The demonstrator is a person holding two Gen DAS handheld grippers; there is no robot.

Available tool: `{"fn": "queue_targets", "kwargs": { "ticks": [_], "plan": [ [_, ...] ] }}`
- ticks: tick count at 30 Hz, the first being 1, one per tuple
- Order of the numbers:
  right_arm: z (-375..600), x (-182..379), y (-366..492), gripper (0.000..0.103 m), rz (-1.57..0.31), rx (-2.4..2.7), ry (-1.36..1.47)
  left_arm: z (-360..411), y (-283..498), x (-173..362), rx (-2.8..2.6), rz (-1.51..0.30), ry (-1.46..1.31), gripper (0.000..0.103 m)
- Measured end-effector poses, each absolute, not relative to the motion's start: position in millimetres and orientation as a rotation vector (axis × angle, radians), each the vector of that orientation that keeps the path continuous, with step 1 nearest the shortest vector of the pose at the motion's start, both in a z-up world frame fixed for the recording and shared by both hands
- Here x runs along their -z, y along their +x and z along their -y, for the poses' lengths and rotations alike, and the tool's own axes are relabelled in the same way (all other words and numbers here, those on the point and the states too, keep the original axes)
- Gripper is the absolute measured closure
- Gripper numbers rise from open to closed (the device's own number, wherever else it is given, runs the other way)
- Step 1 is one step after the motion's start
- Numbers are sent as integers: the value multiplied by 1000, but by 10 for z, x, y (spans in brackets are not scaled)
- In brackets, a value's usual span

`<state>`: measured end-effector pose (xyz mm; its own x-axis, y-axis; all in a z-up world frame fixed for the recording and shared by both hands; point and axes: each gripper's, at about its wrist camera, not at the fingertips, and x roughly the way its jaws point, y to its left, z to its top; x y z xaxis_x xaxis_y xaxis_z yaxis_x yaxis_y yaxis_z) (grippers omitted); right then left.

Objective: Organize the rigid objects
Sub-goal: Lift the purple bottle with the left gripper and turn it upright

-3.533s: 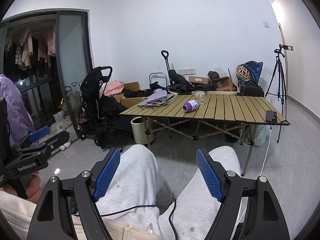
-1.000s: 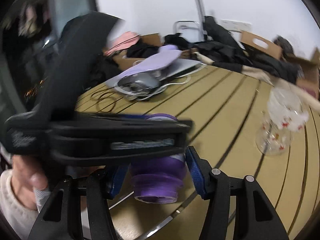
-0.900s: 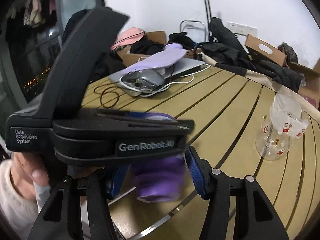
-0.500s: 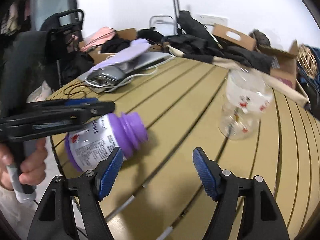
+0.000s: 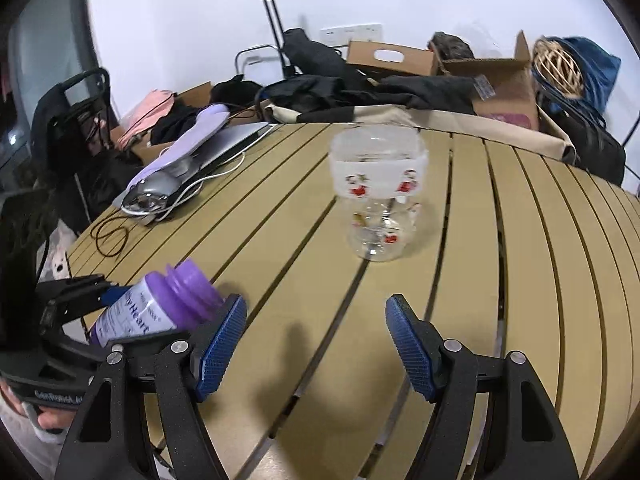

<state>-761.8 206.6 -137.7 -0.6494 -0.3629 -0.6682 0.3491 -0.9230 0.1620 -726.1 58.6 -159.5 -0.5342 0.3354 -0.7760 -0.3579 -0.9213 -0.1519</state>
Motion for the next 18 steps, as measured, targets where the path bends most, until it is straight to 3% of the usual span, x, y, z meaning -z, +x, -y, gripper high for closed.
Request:
{"fn": "queue_targets", "kwargs": {
  "ticks": [4,10,18],
  "plan": [
    [-2064,1337,-7616,26,35,2551,1012,-591,-7301,1713,-2505,-150,-1278,44],
    [-2044,1282,-7633,26,46,2538,980,-370,-7321,1525,-2575,37,-1154,44],
    [-2102,806,-7584,26,139,2471,885,-385,-7238,1052,-2640,94,-758,44]
  ]
}}
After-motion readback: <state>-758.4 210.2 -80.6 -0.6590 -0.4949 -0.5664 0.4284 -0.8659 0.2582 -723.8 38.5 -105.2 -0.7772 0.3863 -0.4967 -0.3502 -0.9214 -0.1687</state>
